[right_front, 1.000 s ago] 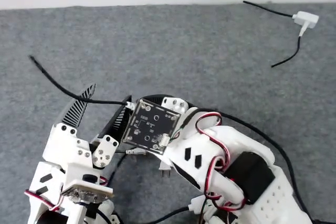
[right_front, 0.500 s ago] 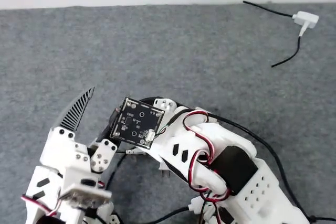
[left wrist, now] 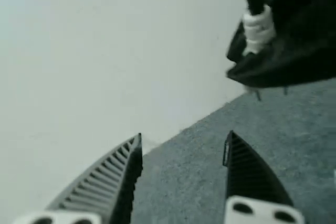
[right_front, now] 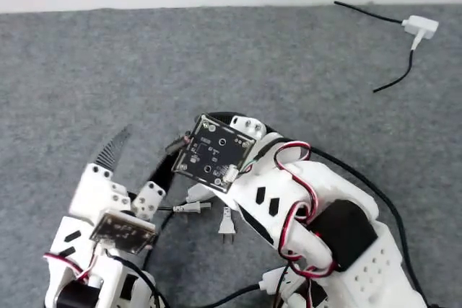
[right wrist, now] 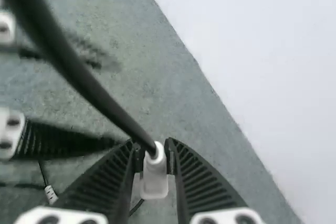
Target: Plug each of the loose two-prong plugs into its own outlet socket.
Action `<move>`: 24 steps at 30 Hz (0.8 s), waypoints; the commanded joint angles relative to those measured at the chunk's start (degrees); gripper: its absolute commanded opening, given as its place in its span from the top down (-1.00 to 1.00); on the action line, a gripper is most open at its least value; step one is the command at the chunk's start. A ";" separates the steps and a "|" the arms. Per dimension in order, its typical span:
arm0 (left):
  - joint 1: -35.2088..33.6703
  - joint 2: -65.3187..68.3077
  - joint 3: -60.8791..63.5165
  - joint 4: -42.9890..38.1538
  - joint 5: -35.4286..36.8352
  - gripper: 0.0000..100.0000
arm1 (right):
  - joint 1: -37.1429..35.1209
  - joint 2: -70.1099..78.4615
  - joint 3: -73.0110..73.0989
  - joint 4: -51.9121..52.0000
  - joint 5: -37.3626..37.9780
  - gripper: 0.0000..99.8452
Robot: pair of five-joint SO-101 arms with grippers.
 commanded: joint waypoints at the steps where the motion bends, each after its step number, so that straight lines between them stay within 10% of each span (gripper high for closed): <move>1: 5.89 -0.35 -0.31 4.66 1.49 0.50 | 0.84 -0.13 -3.08 -2.86 -0.53 0.98; 24: 7.03 -0.09 1.19 -4.22 1.58 0.51 | -4.79 2.42 -2.81 -0.84 -0.62 0.98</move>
